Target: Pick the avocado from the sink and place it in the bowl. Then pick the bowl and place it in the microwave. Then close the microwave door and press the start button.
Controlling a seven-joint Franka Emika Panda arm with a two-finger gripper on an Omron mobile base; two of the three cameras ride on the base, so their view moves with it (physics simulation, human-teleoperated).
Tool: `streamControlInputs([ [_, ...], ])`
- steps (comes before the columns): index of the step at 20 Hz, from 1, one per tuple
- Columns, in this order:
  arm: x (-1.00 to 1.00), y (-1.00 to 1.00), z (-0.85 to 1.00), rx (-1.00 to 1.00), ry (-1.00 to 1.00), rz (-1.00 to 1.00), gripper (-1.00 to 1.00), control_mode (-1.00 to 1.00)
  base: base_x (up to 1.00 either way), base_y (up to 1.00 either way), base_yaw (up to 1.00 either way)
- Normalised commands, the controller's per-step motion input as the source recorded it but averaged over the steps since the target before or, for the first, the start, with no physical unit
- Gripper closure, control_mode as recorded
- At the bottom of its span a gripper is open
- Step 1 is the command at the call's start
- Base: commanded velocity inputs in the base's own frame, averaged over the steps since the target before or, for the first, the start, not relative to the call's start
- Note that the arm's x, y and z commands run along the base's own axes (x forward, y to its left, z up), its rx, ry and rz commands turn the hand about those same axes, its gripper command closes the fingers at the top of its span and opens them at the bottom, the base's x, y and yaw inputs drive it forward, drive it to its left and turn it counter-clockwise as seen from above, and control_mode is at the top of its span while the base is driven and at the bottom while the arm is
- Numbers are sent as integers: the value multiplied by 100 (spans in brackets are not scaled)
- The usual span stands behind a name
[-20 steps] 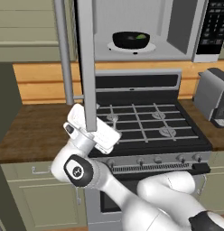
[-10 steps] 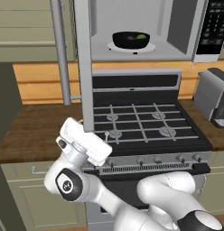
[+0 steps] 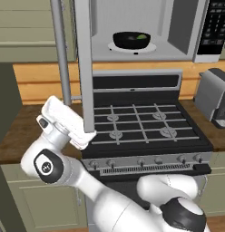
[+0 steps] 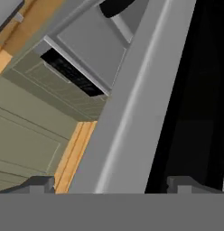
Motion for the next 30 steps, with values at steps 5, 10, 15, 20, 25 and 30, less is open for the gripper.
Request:
streamControlInputs([
  [5, -1, -43, 55, 13, -12, 0, -100, -100, 0, 0, 0],
  [10, -5, -94, 19, 19, -15, 2, -100, -100, 0, 0, 0],
  [15, 0, -100, 21, 20, -15, 16, -100, -100, 0, 0, 0],
  [20, 2, -100, 22, 19, -11, 26, -100, -100, 0, 0, 0],
  [25, 4, -100, 25, 19, -5, 34, -100, -100, 0, 0, 0],
  [30, 21, -100, 21, 16, 0, 39, -100, -100, 0, 0, 0],
])
